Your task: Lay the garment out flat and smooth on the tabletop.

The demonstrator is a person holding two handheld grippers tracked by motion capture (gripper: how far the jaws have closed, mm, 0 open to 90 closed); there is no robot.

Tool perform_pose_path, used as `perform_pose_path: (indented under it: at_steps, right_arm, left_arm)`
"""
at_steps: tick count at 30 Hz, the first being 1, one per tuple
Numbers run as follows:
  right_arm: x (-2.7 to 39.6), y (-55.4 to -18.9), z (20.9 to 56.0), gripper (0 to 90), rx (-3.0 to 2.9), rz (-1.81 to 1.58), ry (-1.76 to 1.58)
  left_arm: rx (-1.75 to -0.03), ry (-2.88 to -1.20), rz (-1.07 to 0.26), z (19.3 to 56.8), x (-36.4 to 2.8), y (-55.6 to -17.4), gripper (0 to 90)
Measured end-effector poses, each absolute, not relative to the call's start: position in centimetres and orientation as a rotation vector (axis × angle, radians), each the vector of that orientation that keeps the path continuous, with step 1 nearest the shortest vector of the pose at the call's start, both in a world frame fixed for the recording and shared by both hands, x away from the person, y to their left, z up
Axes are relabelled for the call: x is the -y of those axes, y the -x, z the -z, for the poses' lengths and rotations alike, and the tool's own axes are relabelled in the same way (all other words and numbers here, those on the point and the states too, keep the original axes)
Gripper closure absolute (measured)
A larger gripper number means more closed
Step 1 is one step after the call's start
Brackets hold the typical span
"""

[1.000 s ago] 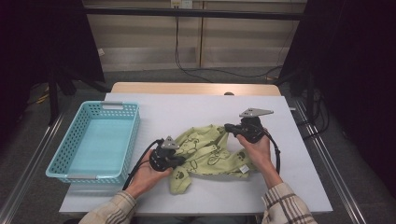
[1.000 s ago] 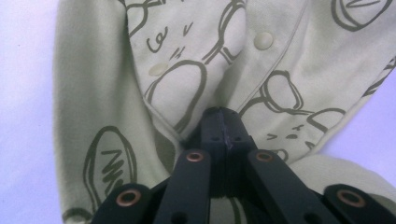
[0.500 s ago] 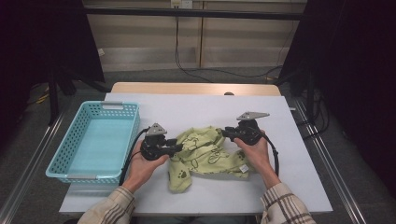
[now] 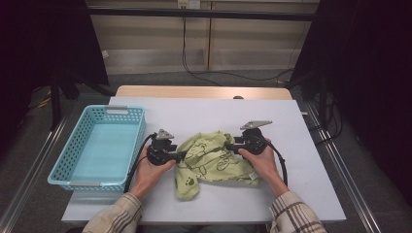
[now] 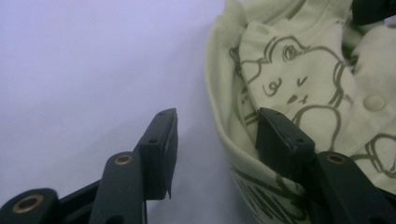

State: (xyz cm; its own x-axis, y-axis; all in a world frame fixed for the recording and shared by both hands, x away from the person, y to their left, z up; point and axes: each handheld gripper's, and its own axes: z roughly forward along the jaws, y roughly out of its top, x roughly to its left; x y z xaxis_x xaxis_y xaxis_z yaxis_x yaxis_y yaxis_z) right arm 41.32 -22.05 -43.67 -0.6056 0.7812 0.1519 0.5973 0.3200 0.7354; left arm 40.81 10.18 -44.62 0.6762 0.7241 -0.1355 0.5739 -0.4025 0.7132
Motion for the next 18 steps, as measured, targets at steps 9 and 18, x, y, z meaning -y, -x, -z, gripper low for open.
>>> perform_pose_path:
  at_steps: [9,18]
  right_arm:
    - [22.1,-41.2,43.6,84.9,-2.365,-1.207,-1.258]
    - [22.8,-40.7,41.8,86.1,-2.264,-1.251,-1.229]
  left_arm:
    - [-0.966,-2.19,-0.273,44.8,-9.7,-40.5,88.4]
    - [-0.949,-2.099,-0.322,42.6,-11.0,-40.8,89.2]
